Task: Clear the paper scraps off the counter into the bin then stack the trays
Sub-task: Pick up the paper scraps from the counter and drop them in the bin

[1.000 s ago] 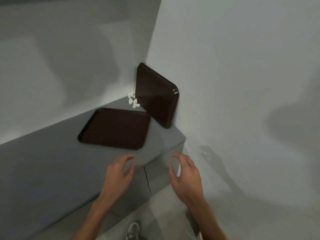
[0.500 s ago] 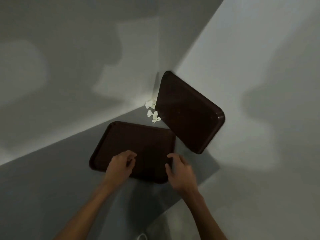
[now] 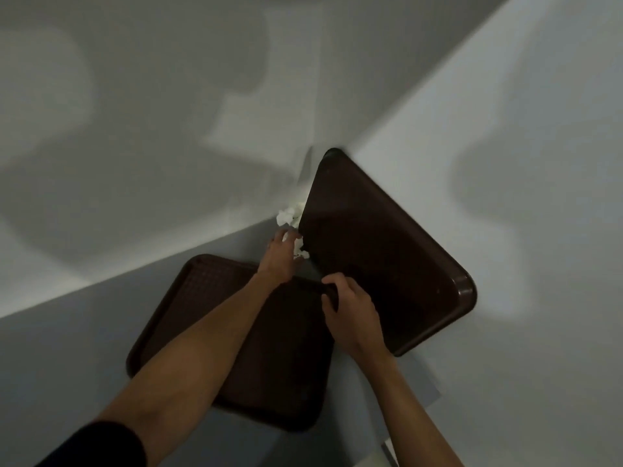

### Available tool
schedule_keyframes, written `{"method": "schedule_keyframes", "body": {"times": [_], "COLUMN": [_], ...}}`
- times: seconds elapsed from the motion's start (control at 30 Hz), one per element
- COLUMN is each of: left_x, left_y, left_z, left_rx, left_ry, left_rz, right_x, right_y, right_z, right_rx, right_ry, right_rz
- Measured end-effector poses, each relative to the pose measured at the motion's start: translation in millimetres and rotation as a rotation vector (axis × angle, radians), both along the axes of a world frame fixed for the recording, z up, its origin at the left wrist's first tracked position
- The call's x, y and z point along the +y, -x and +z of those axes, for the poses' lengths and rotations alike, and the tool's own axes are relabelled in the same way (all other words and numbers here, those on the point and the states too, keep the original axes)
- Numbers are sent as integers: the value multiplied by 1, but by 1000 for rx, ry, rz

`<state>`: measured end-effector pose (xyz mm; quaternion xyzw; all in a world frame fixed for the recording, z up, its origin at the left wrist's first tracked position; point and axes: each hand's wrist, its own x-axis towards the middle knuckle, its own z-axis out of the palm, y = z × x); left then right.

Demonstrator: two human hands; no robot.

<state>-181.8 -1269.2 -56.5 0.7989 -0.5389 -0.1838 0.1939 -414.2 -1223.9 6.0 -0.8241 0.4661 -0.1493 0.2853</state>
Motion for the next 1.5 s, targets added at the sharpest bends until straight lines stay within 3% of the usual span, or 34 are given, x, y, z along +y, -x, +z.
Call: {"method": "schedule_keyframes", "body": {"times": [0.23, 0.47, 0.77, 0.97, 1.2, 1.3, 1.5], "left_x": [-17, 4, 78, 105, 125, 135, 161], "left_y": [-6, -48, -81, -83, -74, -69, -47], "left_z": [-33, -16, 17, 19, 24, 33, 53], "left_rx": [108, 17, 77, 100, 85, 104, 136], "left_ry": [22, 103, 299, 293, 272, 286, 354], "left_rz": [85, 178, 240, 287, 280, 277, 227], "right_x": [-36, -78, -159, -128, -91, -76, -22], "right_y": [-18, -118, -244, -248, -222, -203, -128], "right_z": [-10, -16, -73, -101, -109, -87, -26], "right_rx": [-8, 106, 601, 342, 247, 130, -351], "right_ry": [43, 187, 307, 296, 265, 220, 63], "right_rz": [81, 211, 245, 262, 365, 276, -35]}}
